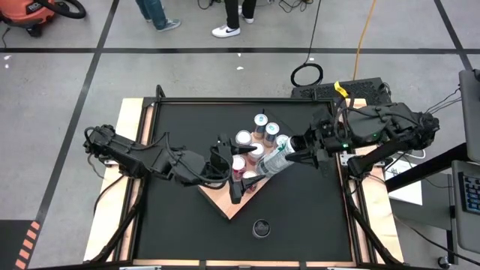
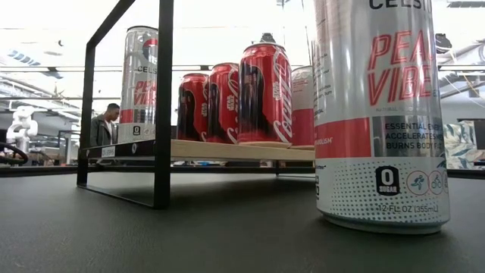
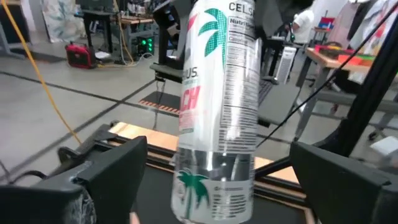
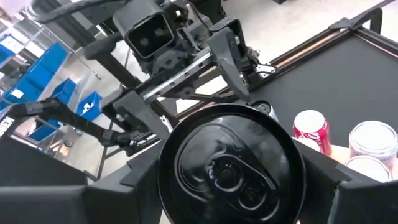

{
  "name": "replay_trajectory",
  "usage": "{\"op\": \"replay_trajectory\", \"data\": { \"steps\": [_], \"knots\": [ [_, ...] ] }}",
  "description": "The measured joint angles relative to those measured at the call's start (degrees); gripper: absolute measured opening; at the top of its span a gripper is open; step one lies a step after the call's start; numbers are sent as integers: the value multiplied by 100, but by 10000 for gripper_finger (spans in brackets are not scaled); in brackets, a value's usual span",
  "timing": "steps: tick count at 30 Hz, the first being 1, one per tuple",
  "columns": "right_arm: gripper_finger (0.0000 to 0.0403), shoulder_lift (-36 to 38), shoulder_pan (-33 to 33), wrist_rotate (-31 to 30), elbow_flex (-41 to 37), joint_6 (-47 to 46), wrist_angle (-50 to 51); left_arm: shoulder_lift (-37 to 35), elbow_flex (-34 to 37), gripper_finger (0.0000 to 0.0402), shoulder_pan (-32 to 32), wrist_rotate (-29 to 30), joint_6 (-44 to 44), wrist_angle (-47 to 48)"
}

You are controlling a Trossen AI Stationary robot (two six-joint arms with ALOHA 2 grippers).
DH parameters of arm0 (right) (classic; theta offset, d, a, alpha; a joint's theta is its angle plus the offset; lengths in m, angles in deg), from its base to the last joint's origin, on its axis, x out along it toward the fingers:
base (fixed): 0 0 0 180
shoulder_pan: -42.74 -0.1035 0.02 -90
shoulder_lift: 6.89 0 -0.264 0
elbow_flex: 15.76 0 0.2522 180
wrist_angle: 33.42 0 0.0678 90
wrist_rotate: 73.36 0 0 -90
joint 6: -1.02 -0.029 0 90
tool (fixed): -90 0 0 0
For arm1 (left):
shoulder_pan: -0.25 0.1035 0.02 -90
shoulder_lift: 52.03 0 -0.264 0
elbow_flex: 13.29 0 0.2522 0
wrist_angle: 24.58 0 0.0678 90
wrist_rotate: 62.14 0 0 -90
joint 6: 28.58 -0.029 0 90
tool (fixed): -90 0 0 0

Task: Place canned beverage on shelf
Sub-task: Put the right white pink soda can on the shelf aligned with the other white pink soda can

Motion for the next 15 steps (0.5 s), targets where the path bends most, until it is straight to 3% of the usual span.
{"op": "replay_trajectory", "data": {
  "steps": [15],
  "knots": [
    [238, -148, 117, 22, 0, -107, -129, 184, -5, 393, 179, -221, -202, 158]
  ]
}}
